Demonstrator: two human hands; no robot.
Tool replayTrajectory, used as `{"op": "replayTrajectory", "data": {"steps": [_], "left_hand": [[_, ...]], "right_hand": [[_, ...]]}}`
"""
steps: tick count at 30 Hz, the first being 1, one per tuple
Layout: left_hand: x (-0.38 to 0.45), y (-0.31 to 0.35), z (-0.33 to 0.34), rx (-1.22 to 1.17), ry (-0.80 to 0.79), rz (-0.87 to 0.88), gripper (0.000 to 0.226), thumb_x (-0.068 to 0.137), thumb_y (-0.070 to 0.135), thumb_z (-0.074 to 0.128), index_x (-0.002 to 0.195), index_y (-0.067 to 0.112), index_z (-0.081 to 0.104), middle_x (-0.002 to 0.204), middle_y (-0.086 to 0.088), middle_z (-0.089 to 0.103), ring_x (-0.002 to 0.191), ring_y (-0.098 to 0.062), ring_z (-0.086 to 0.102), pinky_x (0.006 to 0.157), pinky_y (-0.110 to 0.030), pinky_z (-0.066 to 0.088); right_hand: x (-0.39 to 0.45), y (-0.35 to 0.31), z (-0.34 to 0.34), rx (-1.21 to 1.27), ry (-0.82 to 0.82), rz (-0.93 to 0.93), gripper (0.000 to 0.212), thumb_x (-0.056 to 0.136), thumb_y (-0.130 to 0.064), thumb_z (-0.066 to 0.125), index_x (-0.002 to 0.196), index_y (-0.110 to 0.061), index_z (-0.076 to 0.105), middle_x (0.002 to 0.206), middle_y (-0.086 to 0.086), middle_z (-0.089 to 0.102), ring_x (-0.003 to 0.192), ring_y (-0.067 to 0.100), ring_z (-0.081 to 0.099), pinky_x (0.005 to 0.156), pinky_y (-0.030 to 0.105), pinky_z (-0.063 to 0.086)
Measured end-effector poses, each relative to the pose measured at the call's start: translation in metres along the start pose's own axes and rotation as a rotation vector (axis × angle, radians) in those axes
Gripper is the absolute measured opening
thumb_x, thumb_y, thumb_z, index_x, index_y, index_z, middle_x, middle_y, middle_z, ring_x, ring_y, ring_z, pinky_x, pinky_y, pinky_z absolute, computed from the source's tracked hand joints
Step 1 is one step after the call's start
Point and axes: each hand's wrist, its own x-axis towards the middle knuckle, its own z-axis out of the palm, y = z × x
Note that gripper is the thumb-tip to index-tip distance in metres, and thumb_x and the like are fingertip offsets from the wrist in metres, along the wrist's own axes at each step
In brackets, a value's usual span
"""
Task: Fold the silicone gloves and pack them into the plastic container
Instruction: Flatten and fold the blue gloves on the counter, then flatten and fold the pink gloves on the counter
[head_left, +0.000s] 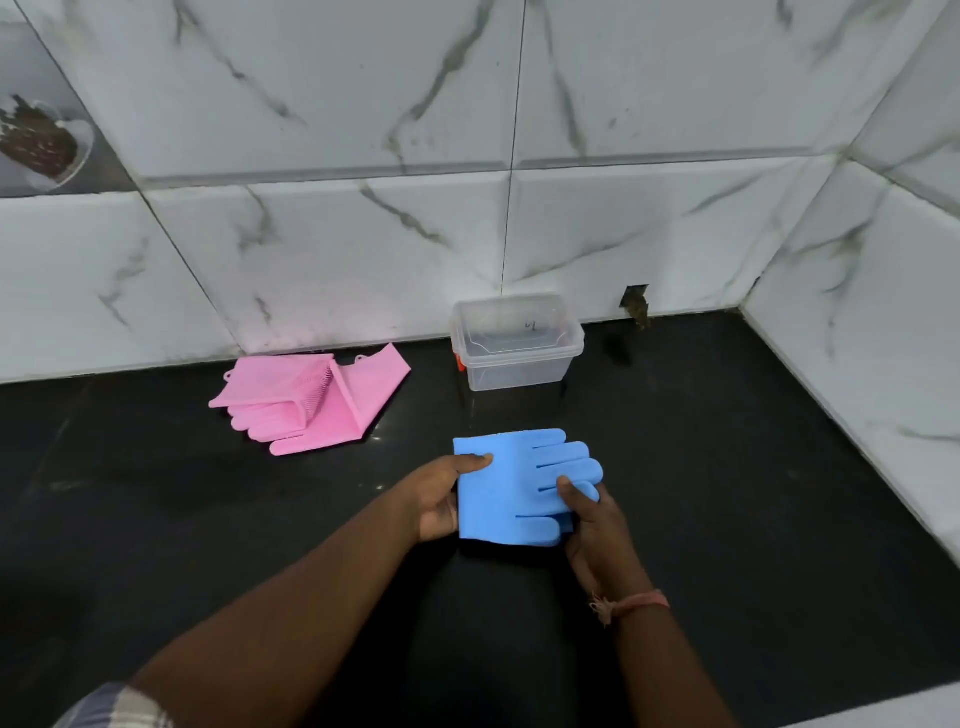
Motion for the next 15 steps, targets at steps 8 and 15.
{"op": "replayTrajectory", "data": {"steps": [8, 15], "left_hand": [[0.041, 0.003, 0.006, 0.395, 0.515, 0.286, 0.035, 0.084, 0.005, 0.079, 0.117, 0.001, 0.068, 0.11, -0.015, 0.076, 0.097, -0.03, 0.075, 0.091, -0.049, 0.061], [0.034, 0.005, -0.032, 0.34, 0.694, 0.357, 0.023, 0.089, 0.016, 0.073, 0.111, 0.015, 0.066, 0.103, -0.01, 0.073, 0.089, -0.023, 0.069, 0.082, -0.039, 0.058]], "right_hand": [[0.059, -0.017, -0.015, -0.463, 0.254, 0.037, 0.033, 0.082, -0.028, 0.077, 0.109, -0.012, 0.065, 0.108, 0.01, 0.073, 0.091, 0.023, 0.072, 0.08, 0.042, 0.059], [0.051, -0.019, 0.042, -1.274, 0.633, -0.487, 0.05, 0.088, -0.045, 0.063, 0.13, -0.02, 0.054, 0.132, 0.011, 0.05, 0.119, 0.033, 0.049, 0.097, 0.048, 0.039]]}}
